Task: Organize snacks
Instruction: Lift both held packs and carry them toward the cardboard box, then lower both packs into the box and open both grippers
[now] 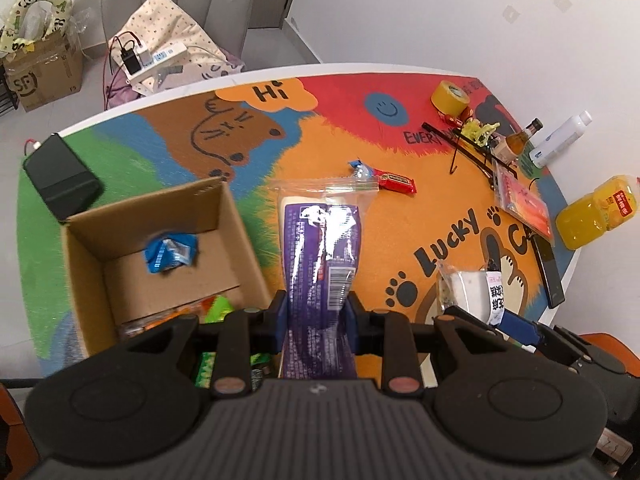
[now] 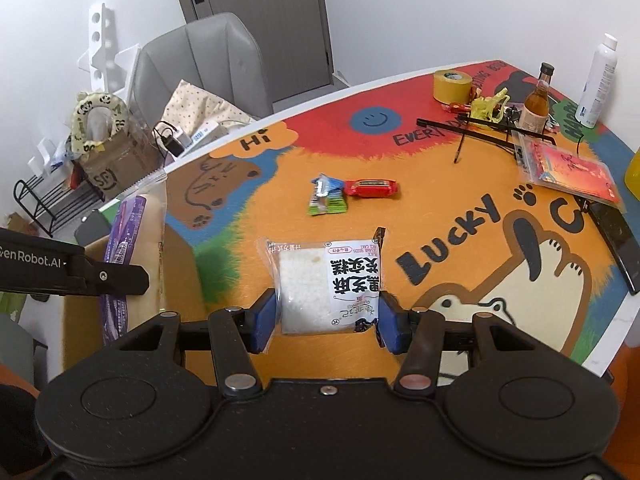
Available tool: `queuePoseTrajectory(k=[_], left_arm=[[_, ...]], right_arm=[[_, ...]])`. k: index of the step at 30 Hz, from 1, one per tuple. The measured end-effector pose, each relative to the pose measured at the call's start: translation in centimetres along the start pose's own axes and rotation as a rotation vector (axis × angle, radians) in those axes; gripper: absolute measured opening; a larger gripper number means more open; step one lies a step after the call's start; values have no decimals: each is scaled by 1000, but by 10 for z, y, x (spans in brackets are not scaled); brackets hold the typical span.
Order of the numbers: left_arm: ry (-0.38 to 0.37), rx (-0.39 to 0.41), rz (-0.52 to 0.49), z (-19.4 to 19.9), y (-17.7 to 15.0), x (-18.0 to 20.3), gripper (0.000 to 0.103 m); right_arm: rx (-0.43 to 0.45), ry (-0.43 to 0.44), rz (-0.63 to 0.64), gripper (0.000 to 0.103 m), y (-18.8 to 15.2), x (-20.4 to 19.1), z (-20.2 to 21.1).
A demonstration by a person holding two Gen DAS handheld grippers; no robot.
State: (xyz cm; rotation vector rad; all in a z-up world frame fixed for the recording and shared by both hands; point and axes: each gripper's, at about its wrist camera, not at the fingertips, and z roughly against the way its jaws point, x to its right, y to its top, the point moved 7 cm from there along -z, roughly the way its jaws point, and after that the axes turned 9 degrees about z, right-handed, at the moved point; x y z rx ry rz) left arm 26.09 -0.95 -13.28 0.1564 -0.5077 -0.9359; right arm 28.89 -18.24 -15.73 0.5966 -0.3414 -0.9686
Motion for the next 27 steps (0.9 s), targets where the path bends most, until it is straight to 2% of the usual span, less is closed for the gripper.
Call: queuePoseTrajectory(k=[6, 9, 11, 19, 24, 26, 27], left_arm=[[5, 28, -3, 19, 4, -27, 27], [-1, 38, -6, 27, 6, -40, 20], [-3, 43, -13, 31, 7, -48, 20], [26, 32, -14, 27, 10, -81, 18], [64, 34, 24, 30, 13, -103, 22], [57, 28, 49, 31, 14, -112, 27], [56, 26, 61, 32, 15, -116, 33]], right_arm=[[23, 1, -2, 50, 1, -24, 9], [33, 6, -7, 50, 1, -37, 13], [40, 8, 5, 50, 2, -47, 13], [47, 30, 9, 50, 6, -80, 11], [47, 53, 19, 50, 12, -101, 6], [44, 68, 32, 50, 15, -112, 3], [42, 74, 40, 50, 17, -118, 1]])
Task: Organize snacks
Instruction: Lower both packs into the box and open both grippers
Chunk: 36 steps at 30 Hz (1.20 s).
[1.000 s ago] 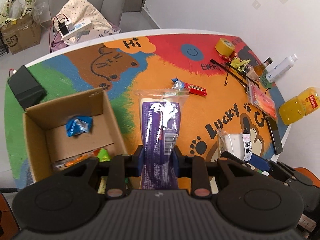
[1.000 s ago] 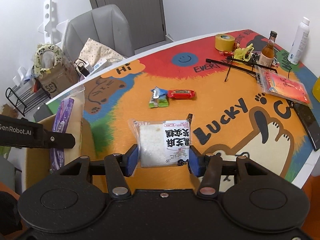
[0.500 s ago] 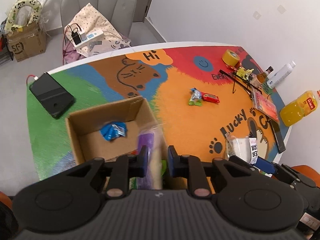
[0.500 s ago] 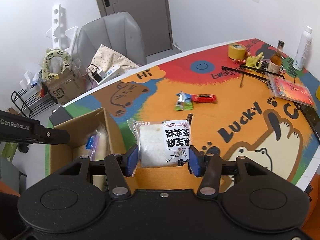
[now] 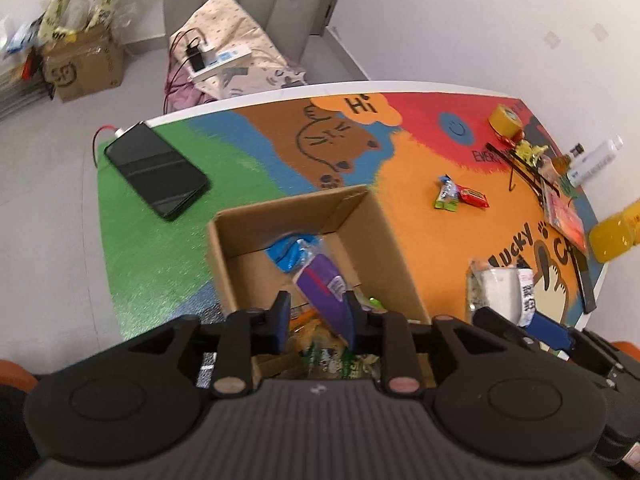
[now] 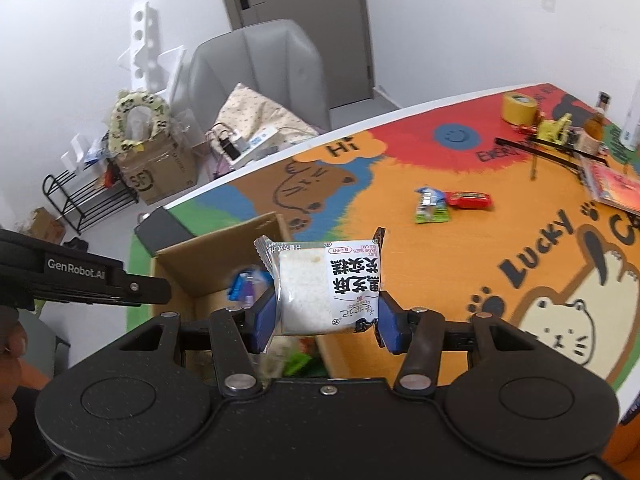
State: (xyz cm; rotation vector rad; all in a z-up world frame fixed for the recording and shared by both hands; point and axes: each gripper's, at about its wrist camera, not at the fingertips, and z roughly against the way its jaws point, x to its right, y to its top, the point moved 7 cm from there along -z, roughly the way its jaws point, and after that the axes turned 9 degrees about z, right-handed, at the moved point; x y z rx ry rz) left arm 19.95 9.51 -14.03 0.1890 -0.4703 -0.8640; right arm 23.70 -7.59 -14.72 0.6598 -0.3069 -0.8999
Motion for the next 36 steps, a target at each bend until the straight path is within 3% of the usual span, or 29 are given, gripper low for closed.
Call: queuePoseTrajectory(k=[4, 9, 29, 31, 36], left_arm=[[12, 17, 16, 5, 4, -15, 58], [21, 26, 43, 9, 11, -37, 68], [75, 34, 131, 14, 30, -107, 77], [76, 39, 135, 15, 31, -110, 78], [68, 47, 133, 18, 31, -110, 81]], right_arm=[[-13, 29, 18, 50, 5, -18, -9], [-36, 59, 43, 50, 9, -40, -23], [-80, 109, 137, 51, 29, -102, -55], [-89, 95, 140, 60, 28, -103, -59], [-93, 102, 145, 69, 27, -103, -55]])
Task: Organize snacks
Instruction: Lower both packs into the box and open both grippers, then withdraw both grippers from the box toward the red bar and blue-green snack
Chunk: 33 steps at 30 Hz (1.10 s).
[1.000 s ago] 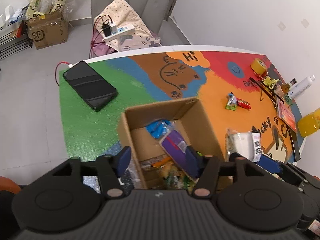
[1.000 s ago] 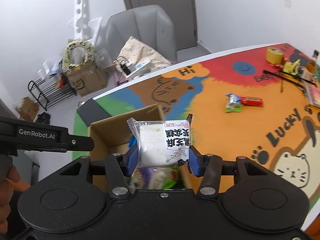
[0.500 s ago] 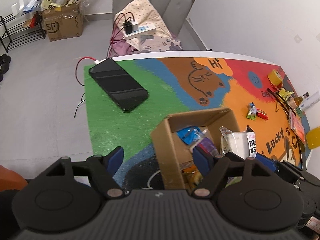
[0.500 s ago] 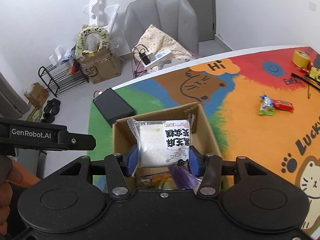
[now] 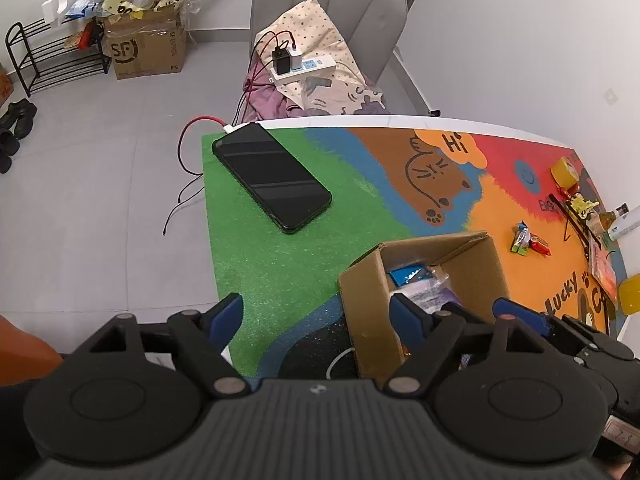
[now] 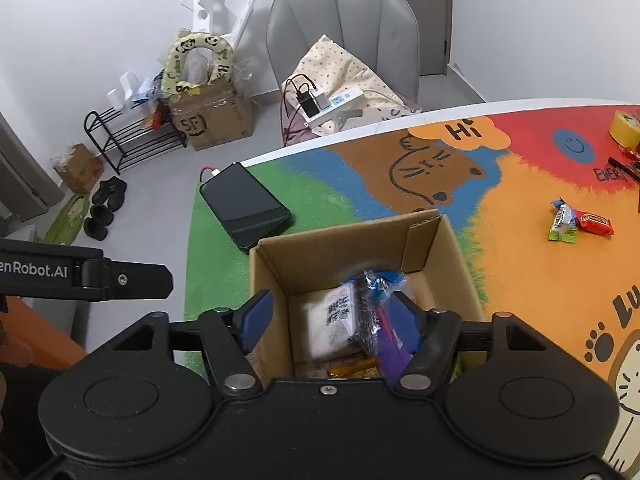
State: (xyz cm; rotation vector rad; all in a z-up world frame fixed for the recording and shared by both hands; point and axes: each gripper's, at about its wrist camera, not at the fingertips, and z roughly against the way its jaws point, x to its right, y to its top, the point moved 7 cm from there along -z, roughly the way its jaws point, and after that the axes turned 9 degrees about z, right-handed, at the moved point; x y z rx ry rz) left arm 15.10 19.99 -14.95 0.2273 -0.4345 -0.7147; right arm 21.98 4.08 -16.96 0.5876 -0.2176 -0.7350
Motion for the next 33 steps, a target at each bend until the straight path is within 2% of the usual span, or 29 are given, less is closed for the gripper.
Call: queuePoseTrajectory(k=[15, 25, 33], left_arm=[[-39, 17, -30, 4, -17, 42, 90], [-77, 14, -60, -1, -28, 96, 90], [-92, 13, -79, -18, -30, 152, 90]], right_arm=[[27, -89, -56, 87, -16, 53, 36], [38, -141, -64, 94, -20, 106, 55], [44, -184, -93, 99, -20, 171, 60]])
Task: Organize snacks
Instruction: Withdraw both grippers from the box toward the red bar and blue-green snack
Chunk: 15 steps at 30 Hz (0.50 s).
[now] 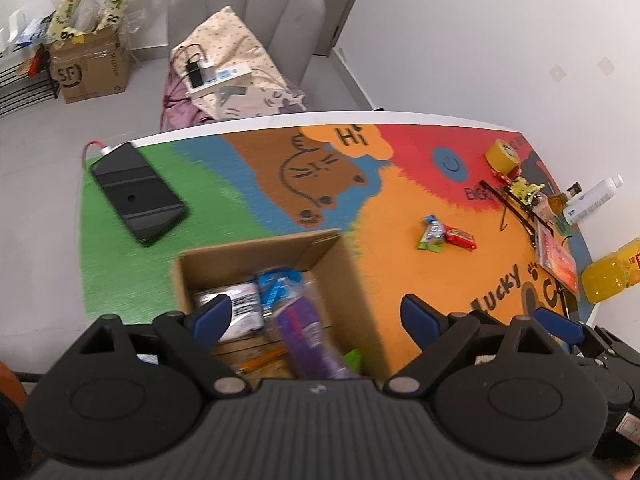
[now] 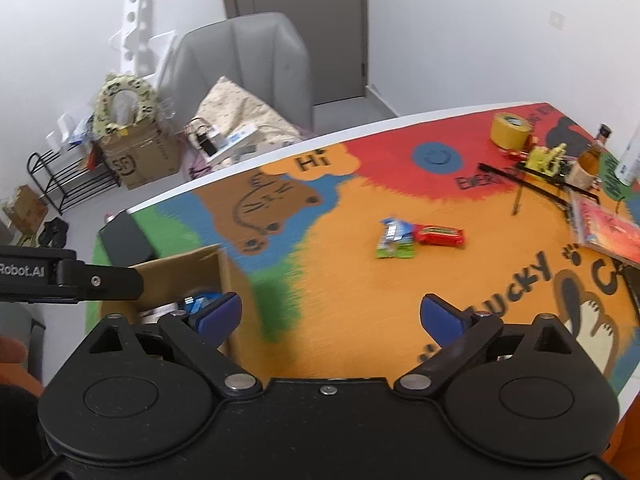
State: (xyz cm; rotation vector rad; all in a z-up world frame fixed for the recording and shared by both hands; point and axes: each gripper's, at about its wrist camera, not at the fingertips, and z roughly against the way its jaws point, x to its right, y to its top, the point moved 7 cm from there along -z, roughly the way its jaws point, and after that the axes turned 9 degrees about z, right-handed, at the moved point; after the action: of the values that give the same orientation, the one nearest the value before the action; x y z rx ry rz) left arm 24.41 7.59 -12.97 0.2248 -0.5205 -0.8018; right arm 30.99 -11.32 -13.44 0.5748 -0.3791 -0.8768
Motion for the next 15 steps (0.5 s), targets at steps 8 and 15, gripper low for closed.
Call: queuePoseTrajectory(k=[8, 15], left_arm=[[-18, -7, -10, -33, 3, 55, 90], [-11, 12, -14, -62, 12, 99, 90]], right_arm=[[-21, -4, -8, 99, 4, 60, -18], [-26, 36, 52, 99, 12, 96, -41]])
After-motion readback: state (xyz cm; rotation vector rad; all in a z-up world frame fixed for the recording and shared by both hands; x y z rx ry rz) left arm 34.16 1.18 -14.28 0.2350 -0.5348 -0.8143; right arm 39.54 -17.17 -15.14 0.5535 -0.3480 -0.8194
